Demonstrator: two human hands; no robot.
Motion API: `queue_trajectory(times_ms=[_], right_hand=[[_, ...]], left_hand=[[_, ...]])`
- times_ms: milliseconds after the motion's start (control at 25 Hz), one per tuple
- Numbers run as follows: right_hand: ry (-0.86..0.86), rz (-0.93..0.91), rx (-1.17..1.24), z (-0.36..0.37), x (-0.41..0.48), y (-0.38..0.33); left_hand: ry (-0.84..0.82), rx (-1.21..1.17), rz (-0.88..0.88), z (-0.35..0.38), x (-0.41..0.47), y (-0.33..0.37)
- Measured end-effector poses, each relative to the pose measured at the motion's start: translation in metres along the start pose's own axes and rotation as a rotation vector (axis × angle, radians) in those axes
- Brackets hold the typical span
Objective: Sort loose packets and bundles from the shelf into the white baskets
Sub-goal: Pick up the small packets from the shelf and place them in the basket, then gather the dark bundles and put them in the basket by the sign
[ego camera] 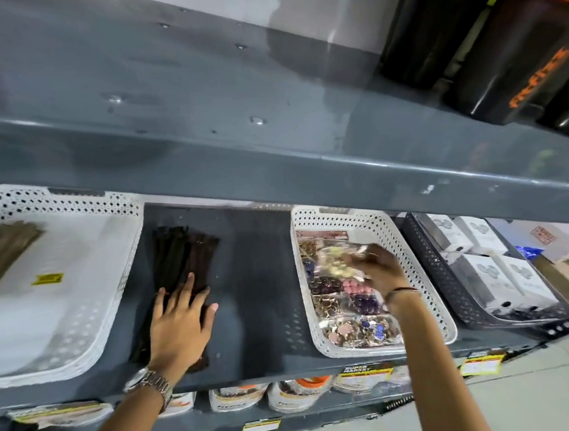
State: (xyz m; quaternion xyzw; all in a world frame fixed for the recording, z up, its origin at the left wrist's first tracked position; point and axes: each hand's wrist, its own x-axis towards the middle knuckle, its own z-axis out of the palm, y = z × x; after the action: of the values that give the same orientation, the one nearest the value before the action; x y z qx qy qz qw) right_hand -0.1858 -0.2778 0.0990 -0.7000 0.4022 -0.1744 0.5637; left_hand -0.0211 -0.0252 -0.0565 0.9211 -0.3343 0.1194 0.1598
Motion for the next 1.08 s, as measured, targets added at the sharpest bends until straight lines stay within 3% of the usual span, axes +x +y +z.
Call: queue_trajectory(times_ms=[40, 120, 240, 400, 560, 680, 760, 800, 960, 1080], right_hand=[[0.107, 0.102, 0.111, -0.027, 0.010, 0.013], [0.199, 0.291, 0.063, -0.062, 0.024, 0.040], [0.127, 0.435, -0.104, -0.070, 0.038, 0.069], [0.039, 0.461, -0.275, -0.056, 0.039, 0.071], [0.152, 0.379, -0.502, -0.039, 0.022, 0.053], [0.330, 0.062, -0.561, 0.005, 0.002, 0.031], [0.266, -0.175, -0.499, 0.065, -0.017, 0.017], [0.168, -0.206, -0.455, 0.100, -0.026, 0.011], [-0.227, 0.033, -0.399, 0.219, -0.029, 0.014], [-0.265, 0.181, -0.337, 0.250, -0.019, 0.016]], left_hand=[[0.010, -0.004, 0.003, 0.000, 0.000, 0.000], [0.010, -0.002, 0.003, 0.000, 0.001, 0.001], [0.000, 0.010, 0.004, -0.001, 0.001, 0.002], [-0.025, 0.015, -0.002, -0.002, 0.001, 0.002], [-0.154, -0.009, -0.024, -0.009, 0.001, 0.003], [-0.108, -0.105, -0.044, -0.019, 0.005, 0.000], [-0.049, -0.238, -0.177, -0.030, 0.013, -0.005], [-0.030, -0.328, -0.303, -0.036, 0.018, -0.007], [-0.242, -0.618, -0.896, -0.054, 0.044, -0.016], [-0.356, -0.772, -0.968, -0.050, 0.049, -0.023]])
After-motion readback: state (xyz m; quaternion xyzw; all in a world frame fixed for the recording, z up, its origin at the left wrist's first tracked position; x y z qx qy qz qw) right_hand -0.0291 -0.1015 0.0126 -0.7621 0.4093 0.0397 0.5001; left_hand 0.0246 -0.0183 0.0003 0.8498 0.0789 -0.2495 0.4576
